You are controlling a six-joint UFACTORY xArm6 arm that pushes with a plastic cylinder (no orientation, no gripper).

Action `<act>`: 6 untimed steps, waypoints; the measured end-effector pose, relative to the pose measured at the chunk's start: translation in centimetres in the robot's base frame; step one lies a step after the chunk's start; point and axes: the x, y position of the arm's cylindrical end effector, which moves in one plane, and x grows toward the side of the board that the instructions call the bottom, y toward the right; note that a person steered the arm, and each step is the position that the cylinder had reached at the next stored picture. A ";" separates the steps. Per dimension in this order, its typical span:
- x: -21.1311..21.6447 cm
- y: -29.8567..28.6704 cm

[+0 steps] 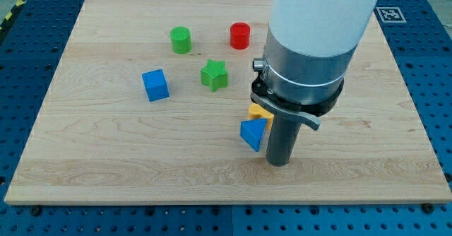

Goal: Slightly push the blue triangle towards top

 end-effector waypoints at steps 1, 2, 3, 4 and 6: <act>-0.2 -0.6; -0.7 -1.1; -0.7 -1.1; -1.8 -1.5; -2.1 -4.9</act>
